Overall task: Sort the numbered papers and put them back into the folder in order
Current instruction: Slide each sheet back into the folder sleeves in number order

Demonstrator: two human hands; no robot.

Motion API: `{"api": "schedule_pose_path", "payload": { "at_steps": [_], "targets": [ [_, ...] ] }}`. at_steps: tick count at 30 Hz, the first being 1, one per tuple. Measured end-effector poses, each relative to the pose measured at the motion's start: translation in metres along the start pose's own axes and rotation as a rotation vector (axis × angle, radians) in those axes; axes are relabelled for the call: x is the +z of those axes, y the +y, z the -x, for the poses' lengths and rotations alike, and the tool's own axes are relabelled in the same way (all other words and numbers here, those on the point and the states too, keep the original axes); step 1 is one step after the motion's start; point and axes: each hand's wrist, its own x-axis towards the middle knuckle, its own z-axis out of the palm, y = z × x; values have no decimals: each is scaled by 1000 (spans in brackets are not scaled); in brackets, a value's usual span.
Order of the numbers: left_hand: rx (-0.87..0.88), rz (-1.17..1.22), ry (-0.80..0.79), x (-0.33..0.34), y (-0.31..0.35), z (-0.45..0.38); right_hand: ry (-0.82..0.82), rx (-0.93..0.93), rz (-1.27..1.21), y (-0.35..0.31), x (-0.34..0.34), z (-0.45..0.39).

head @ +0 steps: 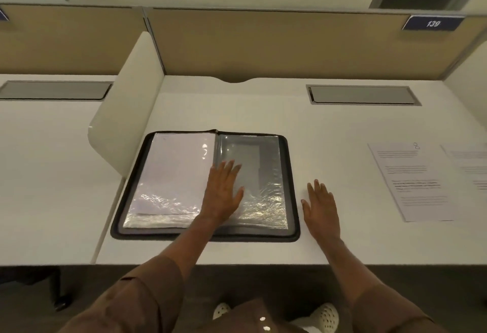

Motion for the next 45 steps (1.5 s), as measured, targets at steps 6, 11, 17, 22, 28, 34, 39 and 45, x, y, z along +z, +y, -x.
{"api": "schedule_pose_path", "payload": {
  "at_steps": [6, 11, 17, 22, 28, 34, 39, 45],
  "targets": [
    [75, 42, -96, 42, 84, -41, 36, -13, 46, 46, -24, -12],
    [102, 71, -144, 76, 153, -68, 76, 23, 36, 112, -43, -14],
    [113, 55, -181, 128, 227, -91, 113, 73, 7, 196, -64, -21],
    [85, 19, -249, 168, 291, -110, 117, 156, 12, 264, -77, -26],
    [144, -128, -396, 206, 358, -127, 7, 369, 94, 329, -93, -36],
    [115, -173, -494, 230, 400, -140, -45, 523, 80, 372, -107, -54],
    [92, -267, -558, 245, 410, -140, -67, 538, 68, 383, -117, -70],
    [70, -285, -567, 248, 417, -139, -53, 630, -110, 385, -123, -83]
  ]
}}
